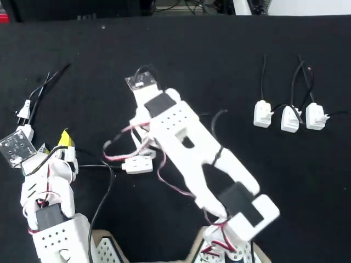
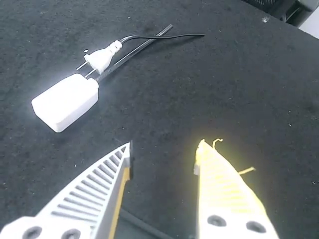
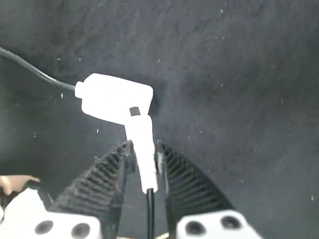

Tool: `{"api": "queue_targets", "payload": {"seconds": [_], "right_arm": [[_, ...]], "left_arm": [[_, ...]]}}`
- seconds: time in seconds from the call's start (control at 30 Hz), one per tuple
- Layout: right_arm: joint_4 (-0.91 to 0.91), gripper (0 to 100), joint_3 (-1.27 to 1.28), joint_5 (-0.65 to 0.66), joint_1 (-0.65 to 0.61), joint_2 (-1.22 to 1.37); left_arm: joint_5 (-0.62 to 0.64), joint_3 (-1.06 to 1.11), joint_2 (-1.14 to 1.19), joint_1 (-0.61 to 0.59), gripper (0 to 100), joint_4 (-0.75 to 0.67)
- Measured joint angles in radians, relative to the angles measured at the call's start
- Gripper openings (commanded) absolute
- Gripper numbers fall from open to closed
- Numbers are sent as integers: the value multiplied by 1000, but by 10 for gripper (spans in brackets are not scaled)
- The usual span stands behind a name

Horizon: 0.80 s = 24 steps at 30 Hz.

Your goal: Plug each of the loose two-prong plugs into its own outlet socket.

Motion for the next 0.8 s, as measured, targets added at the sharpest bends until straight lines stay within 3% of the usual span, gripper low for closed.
{"api": "queue_targets", "payload": {"seconds": [0.33, 0.57, 0.8], "right_arm": [[126, 11, -126, -34, -11, 138], [130, 11, -146, -219, -11, 236], [155, 11, -253, -249, -14, 238]], "left_arm": [[0, 0, 0, 0, 209, 0], [0, 0, 0, 0, 209, 0], [0, 0, 0, 0, 209, 0]]}}
